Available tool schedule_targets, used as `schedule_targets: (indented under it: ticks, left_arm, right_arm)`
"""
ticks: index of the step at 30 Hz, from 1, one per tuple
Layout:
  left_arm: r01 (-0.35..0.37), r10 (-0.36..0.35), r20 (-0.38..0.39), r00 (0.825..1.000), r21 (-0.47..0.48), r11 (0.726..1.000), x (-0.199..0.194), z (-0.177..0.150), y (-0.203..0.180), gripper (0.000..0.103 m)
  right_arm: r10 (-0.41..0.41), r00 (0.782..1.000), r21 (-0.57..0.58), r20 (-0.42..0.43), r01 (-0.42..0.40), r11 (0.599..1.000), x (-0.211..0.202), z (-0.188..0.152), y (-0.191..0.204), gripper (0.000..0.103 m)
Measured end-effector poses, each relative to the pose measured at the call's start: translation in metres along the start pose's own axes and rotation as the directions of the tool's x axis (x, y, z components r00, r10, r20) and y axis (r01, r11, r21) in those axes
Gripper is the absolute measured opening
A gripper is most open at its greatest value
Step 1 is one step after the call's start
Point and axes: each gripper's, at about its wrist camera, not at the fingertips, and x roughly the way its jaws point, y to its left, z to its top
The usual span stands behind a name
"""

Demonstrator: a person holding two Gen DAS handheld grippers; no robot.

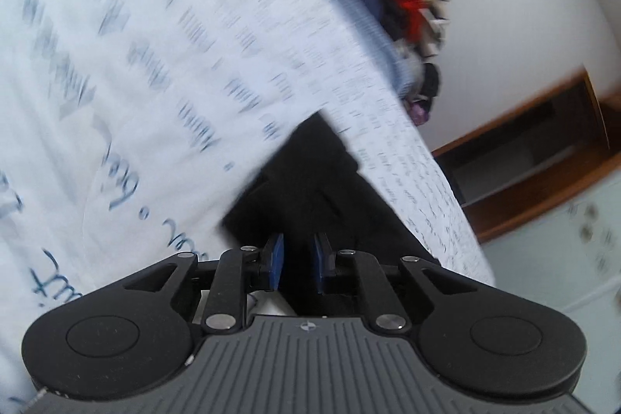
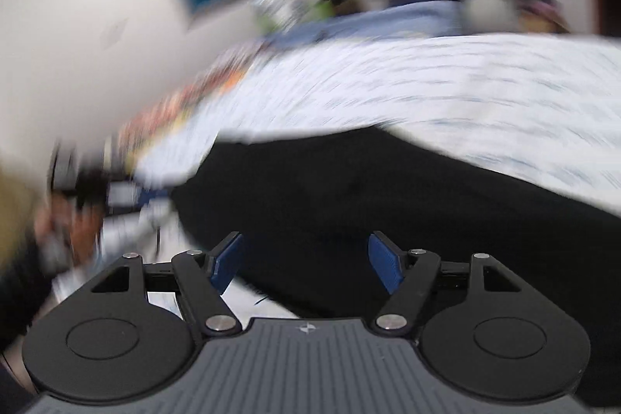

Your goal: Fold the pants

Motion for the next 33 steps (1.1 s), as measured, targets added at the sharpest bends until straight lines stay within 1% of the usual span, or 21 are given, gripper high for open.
schedule_targets:
  ticks: [2, 3, 5, 6, 8, 9, 12, 13, 14, 16, 19, 21, 22, 24, 25, 26, 27, 30, 31, 32, 33]
  left_arm:
    - [0.009, -0.011, 0.038, 0.999, 0.069, 0.998, -0.010, -0.010, -0.017, 0.020]
    - [0.025, -0.030, 0.047, 0.998, 0.092, 0.995, -0.011, -0.016, -0.026, 0.020]
    - [0.072, -0.079, 0.047, 0.996, 0.136, 0.988, -0.009, -0.029, -0.047, 0.020]
    - [0.098, -0.106, 0.038, 0.994, 0.160, 0.982, -0.007, -0.038, -0.056, 0.020]
    - [0.154, -0.159, 0.003, 0.987, 0.211, 0.965, 0.002, -0.054, -0.077, 0.022]
    - [0.180, -0.179, -0.024, 0.984, 0.220, 0.959, 0.008, -0.063, -0.087, 0.023]
    - [0.230, -0.212, -0.098, 0.972, 0.244, 0.942, 0.028, -0.088, -0.110, 0.025]
    - [0.243, -0.220, -0.114, 0.969, 0.270, 0.932, 0.033, -0.096, -0.119, 0.025]
    - [0.249, -0.221, -0.124, 0.967, 0.304, 0.919, 0.038, -0.104, -0.128, 0.025]
    - [0.255, -0.218, -0.138, 0.966, 0.377, 0.890, 0.048, -0.120, -0.144, 0.028]
    - [0.276, -0.203, -0.208, 0.957, 0.434, 0.858, 0.069, -0.140, -0.163, 0.032]
    - [0.277, -0.176, -0.240, 0.954, 0.494, 0.824, 0.083, -0.155, -0.172, 0.037]
    - [0.263, -0.146, -0.254, 0.956, 0.522, 0.812, 0.091, -0.162, -0.177, 0.040]
    - [0.236, -0.089, -0.286, 0.954, 0.532, 0.813, 0.107, -0.172, -0.176, 0.040]
    - [0.221, -0.067, -0.293, 0.954, 0.535, 0.816, 0.114, -0.176, -0.174, 0.040]
    - [0.222, -0.076, -0.278, 0.957, 0.544, 0.809, 0.114, -0.180, -0.172, 0.042]
    - [0.227, -0.084, -0.271, 0.959, 0.553, 0.802, 0.113, -0.182, -0.170, 0.044]
    - [0.237, -0.095, -0.269, 0.958, 0.564, 0.791, 0.116, -0.184, -0.165, 0.044]
    - [0.240, -0.099, -0.270, 0.958, 0.560, 0.793, 0.115, -0.186, -0.165, 0.044]
    - [0.242, -0.101, -0.271, 0.957, 0.556, 0.795, 0.117, -0.186, -0.165, 0.044]
    - [0.243, -0.102, -0.273, 0.957, 0.554, 0.796, 0.118, -0.186, -0.165, 0.044]
  right_arm:
    - [-0.034, 0.996, 0.197, 0.086, 0.017, 0.980, -0.039, -0.003, -0.044, 0.070]
    - [-0.087, 0.988, 0.323, 0.126, 0.043, 0.946, -0.061, -0.006, -0.073, 0.070]
    - [-0.210, 0.963, 0.519, 0.168, 0.095, 0.850, -0.093, -0.013, -0.118, 0.072]
    - [-0.264, 0.945, 0.614, 0.194, 0.093, 0.784, -0.111, -0.018, -0.143, 0.072]
    - [-0.307, 0.928, 0.717, 0.213, 0.065, 0.694, -0.126, -0.025, -0.176, 0.072]
    - [-0.321, 0.926, 0.767, 0.197, 0.058, 0.639, -0.129, -0.029, -0.193, 0.072]
    - [-0.282, 0.945, 0.850, 0.167, 0.007, 0.527, -0.121, -0.039, -0.217, 0.072]
    - [-0.242, 0.957, 0.859, 0.160, -0.014, 0.512, -0.112, -0.041, -0.219, 0.072]
    - [-0.214, 0.966, 0.856, 0.145, -0.014, 0.516, -0.104, -0.041, -0.217, 0.072]
    - [-0.198, 0.975, 0.828, 0.103, 0.026, 0.560, -0.089, -0.036, -0.206, 0.073]
    - [-0.186, 0.978, 0.793, 0.097, 0.037, 0.609, -0.073, -0.029, -0.189, 0.079]
    - [-0.170, 0.977, 0.791, 0.126, 0.005, 0.612, -0.067, -0.023, -0.189, 0.080]
    - [-0.175, 0.972, 0.800, 0.156, -0.020, 0.599, -0.069, -0.021, -0.196, 0.079]
    - [-0.199, 0.948, 0.829, 0.247, -0.101, 0.550, -0.077, -0.025, -0.209, 0.079]
    - [-0.208, 0.926, 0.834, 0.316, -0.166, 0.527, -0.083, -0.032, -0.214, 0.079]
    - [-0.213, 0.902, 0.832, 0.376, -0.229, 0.505, -0.087, -0.038, -0.219, 0.079]
    - [-0.215, 0.873, 0.831, 0.437, -0.301, 0.467, -0.089, -0.046, -0.224, 0.079]
    - [-0.171, 0.773, 0.779, 0.612, -0.550, 0.301, -0.083, -0.068, -0.248, 0.080]
    - [-0.165, 0.749, 0.761, 0.642, -0.595, 0.259, -0.079, -0.073, -0.254, 0.079]
    - [-0.174, 0.743, 0.760, 0.646, -0.605, 0.239, -0.076, -0.074, -0.256, 0.079]
    - [-0.192, 0.746, 0.768, 0.637, -0.597, 0.230, -0.073, -0.074, -0.259, 0.078]
